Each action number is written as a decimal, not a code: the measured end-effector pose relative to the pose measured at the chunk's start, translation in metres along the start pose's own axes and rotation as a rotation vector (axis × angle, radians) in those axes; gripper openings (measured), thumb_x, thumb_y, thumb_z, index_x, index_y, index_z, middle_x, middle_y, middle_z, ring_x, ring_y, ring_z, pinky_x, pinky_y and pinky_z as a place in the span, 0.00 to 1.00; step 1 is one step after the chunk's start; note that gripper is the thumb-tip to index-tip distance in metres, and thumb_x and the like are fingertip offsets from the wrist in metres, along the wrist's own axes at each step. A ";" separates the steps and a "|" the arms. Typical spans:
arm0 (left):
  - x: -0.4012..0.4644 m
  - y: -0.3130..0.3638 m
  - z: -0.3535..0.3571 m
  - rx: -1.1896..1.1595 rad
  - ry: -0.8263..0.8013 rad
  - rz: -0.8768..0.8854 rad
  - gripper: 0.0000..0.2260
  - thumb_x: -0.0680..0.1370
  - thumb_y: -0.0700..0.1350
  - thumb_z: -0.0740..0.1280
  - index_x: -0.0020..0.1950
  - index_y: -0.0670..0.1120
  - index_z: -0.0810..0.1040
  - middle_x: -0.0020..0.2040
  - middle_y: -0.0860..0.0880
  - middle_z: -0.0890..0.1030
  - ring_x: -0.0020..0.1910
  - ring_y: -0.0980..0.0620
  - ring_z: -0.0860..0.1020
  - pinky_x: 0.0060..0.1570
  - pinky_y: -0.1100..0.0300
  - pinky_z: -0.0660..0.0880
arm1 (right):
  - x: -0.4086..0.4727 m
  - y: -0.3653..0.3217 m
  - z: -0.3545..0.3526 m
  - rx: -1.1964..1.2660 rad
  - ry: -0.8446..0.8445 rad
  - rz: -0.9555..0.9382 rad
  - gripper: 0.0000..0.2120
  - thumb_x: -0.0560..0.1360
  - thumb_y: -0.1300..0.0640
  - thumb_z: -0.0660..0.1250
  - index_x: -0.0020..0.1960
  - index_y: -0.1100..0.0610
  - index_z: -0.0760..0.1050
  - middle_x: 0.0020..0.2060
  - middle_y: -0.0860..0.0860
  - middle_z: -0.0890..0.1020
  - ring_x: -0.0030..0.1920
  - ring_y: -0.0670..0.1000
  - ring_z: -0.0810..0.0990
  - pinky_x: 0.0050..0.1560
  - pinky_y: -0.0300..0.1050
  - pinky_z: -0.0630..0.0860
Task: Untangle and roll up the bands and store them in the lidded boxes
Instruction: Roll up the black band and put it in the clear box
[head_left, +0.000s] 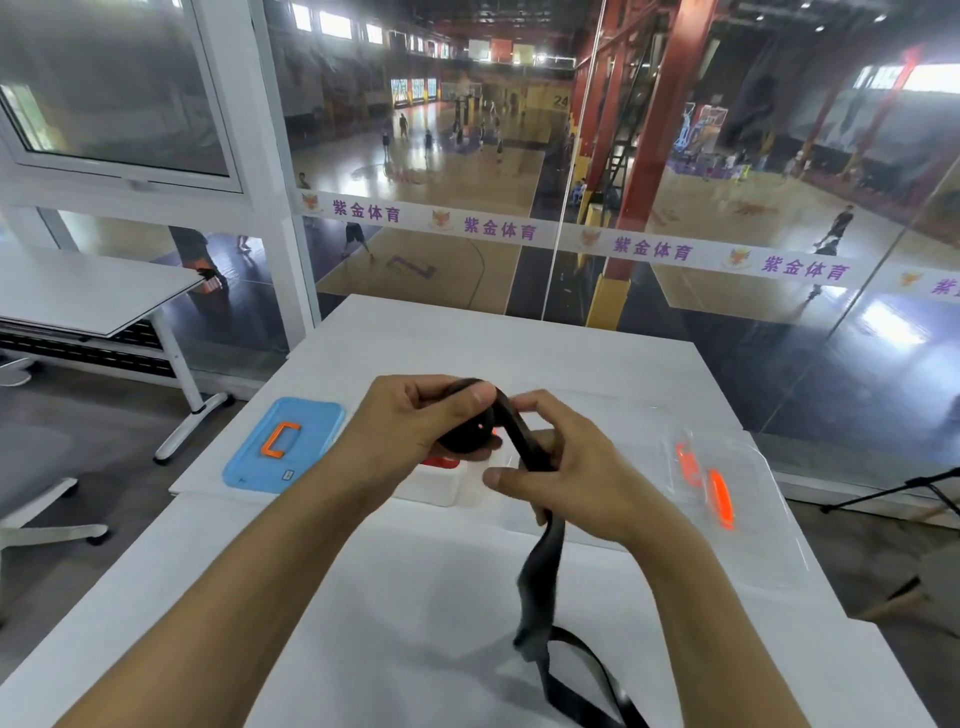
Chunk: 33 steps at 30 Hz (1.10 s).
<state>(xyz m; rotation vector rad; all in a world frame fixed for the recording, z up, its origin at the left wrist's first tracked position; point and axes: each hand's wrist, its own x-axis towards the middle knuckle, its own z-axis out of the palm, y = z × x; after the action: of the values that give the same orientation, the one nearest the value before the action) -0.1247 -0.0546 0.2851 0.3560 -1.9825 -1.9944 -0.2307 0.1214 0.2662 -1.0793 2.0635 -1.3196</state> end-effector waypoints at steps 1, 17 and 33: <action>0.002 0.000 -0.001 -0.044 0.050 0.006 0.17 0.69 0.52 0.73 0.52 0.44 0.87 0.46 0.42 0.88 0.46 0.38 0.87 0.52 0.48 0.84 | 0.000 0.005 -0.004 0.043 -0.023 0.038 0.13 0.77 0.58 0.76 0.57 0.47 0.77 0.30 0.48 0.78 0.31 0.51 0.78 0.40 0.50 0.78; 0.012 -0.003 0.002 -0.171 0.249 0.002 0.14 0.74 0.50 0.71 0.54 0.42 0.86 0.47 0.44 0.89 0.44 0.44 0.88 0.42 0.55 0.85 | -0.017 0.063 0.002 -0.037 -0.119 0.282 0.16 0.73 0.40 0.75 0.49 0.51 0.80 0.34 0.50 0.74 0.34 0.50 0.75 0.42 0.44 0.71; 0.006 -0.018 0.021 0.142 0.244 0.120 0.06 0.74 0.54 0.75 0.46 0.53 0.86 0.41 0.51 0.88 0.42 0.50 0.87 0.50 0.52 0.85 | 0.010 0.007 0.053 -0.045 0.352 -0.172 0.40 0.73 0.52 0.78 0.76 0.34 0.60 0.54 0.33 0.81 0.54 0.37 0.82 0.55 0.32 0.78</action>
<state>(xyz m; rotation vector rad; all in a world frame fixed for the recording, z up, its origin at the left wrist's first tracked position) -0.1392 -0.0379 0.2672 0.4770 -1.9455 -1.6564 -0.2007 0.0867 0.2371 -1.1315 2.3008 -1.6554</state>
